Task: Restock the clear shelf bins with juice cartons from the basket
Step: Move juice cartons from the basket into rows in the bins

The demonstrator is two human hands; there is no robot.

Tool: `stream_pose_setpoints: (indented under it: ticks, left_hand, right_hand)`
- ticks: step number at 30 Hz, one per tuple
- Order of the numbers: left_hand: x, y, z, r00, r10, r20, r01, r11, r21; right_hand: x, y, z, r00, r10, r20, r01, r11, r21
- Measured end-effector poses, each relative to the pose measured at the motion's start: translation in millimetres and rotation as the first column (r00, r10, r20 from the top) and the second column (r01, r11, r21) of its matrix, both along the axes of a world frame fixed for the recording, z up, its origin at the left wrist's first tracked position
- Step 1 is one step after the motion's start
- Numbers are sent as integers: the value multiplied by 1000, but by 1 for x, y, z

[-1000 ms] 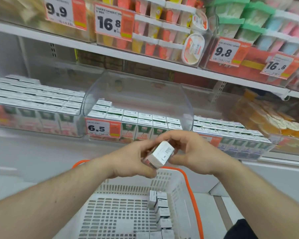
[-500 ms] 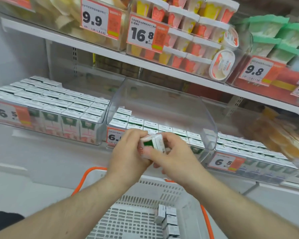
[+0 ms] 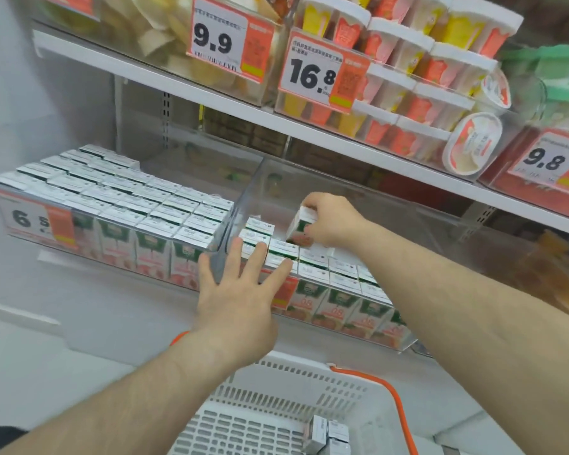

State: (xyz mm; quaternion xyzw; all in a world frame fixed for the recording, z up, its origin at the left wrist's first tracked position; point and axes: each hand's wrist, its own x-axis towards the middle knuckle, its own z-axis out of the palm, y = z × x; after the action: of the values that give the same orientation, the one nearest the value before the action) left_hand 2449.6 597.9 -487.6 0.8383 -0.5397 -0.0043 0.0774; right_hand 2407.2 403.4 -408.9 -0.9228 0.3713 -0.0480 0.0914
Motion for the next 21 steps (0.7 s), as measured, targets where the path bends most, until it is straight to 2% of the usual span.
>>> stream_pose_setpoints:
  ticks: [4, 7, 10, 16, 19, 20, 21]
  left_hand:
    - [3, -1, -3, 979, -63, -194, 44, 994, -100]
    - [4, -2, -5, 965, -84, -249, 49, 988, -144]
    - [4, -3, -6, 961, -90, -261, 52, 987, -149]
    - [6, -2, -4, 954, -91, -285, 57, 990, -126]
    - [1, 1, 0, 980, -55, -191, 36, 994, -102]
    - [-3, 2, 0, 989, -44, -142, 26, 991, -130]
    - [-7, 4, -2, 995, -42, -93, 24, 981, -194]
  right_hand:
    - [22, 2, -13, 995, 14, -104, 9, 975, 220]
    - [30, 0, -16, 997, -71, -39, 81, 912, 402]
    - [34, -4, -19, 990, -141, -9, 130, 892, 434]
    - [33, 0, -19, 993, -91, -78, 113, 927, 356]
    - [30, 9, -15, 990, -52, -133, 67, 992, 108]
    - [26, 15, -15, 995, -67, -73, 66, 998, -19]
    - [20, 21, -16, 996, -80, 50, 86, 988, -129]
